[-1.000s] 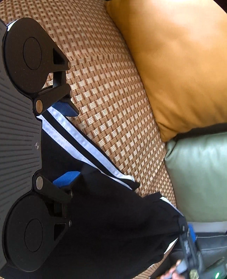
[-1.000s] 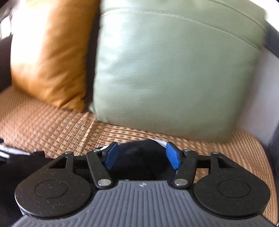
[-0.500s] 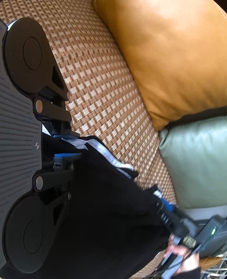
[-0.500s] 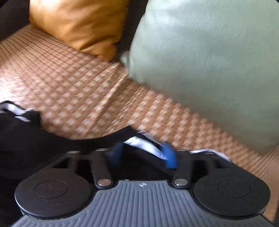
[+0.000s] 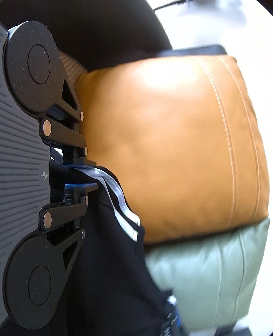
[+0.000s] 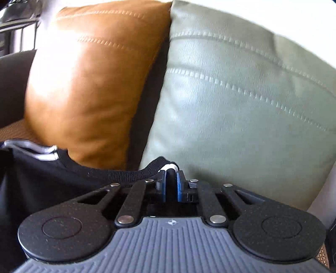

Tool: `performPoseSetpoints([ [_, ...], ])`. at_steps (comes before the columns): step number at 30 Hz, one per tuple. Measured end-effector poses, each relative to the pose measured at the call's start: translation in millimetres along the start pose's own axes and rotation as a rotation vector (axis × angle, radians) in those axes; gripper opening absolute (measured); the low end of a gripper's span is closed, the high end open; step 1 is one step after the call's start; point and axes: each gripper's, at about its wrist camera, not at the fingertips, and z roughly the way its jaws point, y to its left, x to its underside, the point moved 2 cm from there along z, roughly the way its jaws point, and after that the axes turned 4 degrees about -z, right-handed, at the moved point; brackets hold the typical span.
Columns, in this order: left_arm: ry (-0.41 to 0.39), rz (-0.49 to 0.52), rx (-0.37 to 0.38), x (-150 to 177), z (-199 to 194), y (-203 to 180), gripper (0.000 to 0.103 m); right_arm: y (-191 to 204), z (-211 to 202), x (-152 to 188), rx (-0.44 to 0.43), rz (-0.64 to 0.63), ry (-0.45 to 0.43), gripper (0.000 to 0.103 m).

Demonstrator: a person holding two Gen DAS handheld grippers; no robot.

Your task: Fold clothes

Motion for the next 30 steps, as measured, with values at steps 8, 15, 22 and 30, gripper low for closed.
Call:
performPoseSetpoints([
  [8,0.184,0.109,-0.165,26,82,-30,0.035,25,71,42,0.057,0.003,0.201,0.041],
  [15,0.165,-0.086,-0.018,-4,31,24,0.067,-8,8,54,-0.014,0.147,0.098,0.055],
  [22,0.151,-0.154,0.02,35,-101,73,0.081,-46,-153,96,-0.092,0.283,-0.018,0.068],
  [30,0.281,-0.45,-0.053,136,-169,111,0.086,-46,-267,204,-0.079,0.42,0.148,0.071],
])
